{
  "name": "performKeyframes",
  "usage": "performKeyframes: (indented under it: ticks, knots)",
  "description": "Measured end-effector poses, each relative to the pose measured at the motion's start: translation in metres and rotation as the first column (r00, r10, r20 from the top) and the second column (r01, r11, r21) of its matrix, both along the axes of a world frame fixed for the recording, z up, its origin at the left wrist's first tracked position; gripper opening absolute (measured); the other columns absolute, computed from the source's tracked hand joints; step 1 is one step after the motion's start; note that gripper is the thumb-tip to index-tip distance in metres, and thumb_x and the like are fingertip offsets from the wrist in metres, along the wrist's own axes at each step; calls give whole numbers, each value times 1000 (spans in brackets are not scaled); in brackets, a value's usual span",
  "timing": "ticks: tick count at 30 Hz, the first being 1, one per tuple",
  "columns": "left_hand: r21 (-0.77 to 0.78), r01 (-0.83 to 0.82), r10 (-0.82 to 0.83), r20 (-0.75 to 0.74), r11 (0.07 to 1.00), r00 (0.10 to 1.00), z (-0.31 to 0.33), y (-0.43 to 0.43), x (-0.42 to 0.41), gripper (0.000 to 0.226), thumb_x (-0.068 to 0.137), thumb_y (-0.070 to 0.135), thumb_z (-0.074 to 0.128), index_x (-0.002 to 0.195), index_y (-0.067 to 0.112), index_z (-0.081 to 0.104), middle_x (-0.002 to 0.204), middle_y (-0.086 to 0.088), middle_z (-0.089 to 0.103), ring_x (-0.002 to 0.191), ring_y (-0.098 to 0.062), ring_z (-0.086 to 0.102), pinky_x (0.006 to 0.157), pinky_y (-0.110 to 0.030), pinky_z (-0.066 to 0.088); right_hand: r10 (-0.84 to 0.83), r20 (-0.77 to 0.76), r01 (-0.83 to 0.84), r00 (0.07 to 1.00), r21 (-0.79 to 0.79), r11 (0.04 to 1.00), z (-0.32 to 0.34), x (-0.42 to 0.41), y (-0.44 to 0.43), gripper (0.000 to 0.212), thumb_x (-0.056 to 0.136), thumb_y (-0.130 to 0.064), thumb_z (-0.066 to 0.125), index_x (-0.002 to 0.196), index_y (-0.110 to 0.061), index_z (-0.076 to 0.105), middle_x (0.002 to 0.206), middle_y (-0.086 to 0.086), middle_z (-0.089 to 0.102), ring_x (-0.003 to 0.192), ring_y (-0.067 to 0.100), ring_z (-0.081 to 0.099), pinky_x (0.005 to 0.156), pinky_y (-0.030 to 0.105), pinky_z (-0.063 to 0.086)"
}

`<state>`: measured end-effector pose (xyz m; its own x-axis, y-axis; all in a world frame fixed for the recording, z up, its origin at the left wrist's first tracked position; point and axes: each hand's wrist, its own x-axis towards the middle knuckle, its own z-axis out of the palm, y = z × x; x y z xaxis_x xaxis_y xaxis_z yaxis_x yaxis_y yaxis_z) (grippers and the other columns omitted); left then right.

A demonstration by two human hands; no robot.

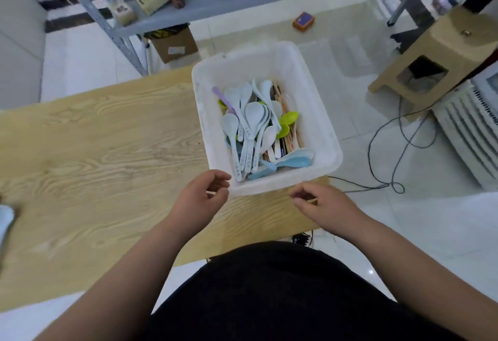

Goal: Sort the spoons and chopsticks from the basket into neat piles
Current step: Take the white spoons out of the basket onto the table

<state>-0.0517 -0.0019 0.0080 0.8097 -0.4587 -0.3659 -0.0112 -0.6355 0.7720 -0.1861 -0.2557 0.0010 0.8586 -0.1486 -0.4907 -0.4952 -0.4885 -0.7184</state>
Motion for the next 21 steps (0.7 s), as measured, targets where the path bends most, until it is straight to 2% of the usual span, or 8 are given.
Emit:
performKeyframes:
  ticks: [2,7,10,12,14,16,19,21]
  knots:
    - [4,-83,83,-27,997,996,-2,-14,-13,26,93,11,63,104,34,65,99,11,69,86,2,63,71,-14,49,101,45,-99,994,-31,995,1,23,-23,14,95,-26,63,100,-38,68,99,-22,67,93,-10,59,77,10,44]
    - [46,-133,134,-14,990,991,-1,-39,-27,24,93,12,63,111,27,66,102,14,67,96,3,61,80,-9,47,272,126,-256,954,-129,958,-6,79,-51,12,96,-23,58,96,-32,67,95,-17,64,88,0,59,74,18,45]
    - [46,-196,197,-10,980,980,-2,-49,-18,25,93,13,62,114,26,65,105,13,66,99,3,61,82,-10,48,282,88,-271,955,-123,955,-16,111,-52,12,95,-26,58,100,-32,67,96,-15,65,86,0,58,70,18,42]
    - [82,-197,195,29,977,980,-6,-58,-5,29,93,17,62,121,24,62,110,11,64,102,0,61,89,-19,51,238,35,-234,971,-89,968,-24,129,-47,14,96,-28,55,105,-35,64,91,-14,65,83,3,60,67,21,44]
    - [186,-170,159,70,968,985,-13,-72,13,42,92,22,63,133,19,55,122,2,59,108,-9,60,96,-30,51,201,-15,-202,979,-68,977,-31,144,-36,24,95,-28,54,117,-36,60,85,-11,66,82,11,63,70,30,51]
    - [329,-124,117,42,936,992,-24,-91,34,51,92,24,62,139,11,46,133,-9,53,114,-23,57,94,-34,48,222,-52,-226,974,-104,969,-39,155,-23,38,94,-30,55,131,-33,52,85,-9,68,85,17,64,78,36,54]
    - [488,-79,104,-25,869,994,-39,-120,62,41,95,17,56,131,2,43,129,-18,52,113,-33,56,80,-32,41,214,-106,-228,971,-145,963,-55,165,-9,49,93,-35,56,139,-28,42,97,-1,70,91,25,65,82,41,54]
    - [545,-83,111,-18,834,994,-49,-132,71,39,99,12,50,134,0,42,133,-19,50,117,-33,54,83,-32,42,151,-122,-168,981,-142,975,-62,169,-3,46,94,-37,58,135,-24,42,107,3,66,94,29,64,80,41,52]
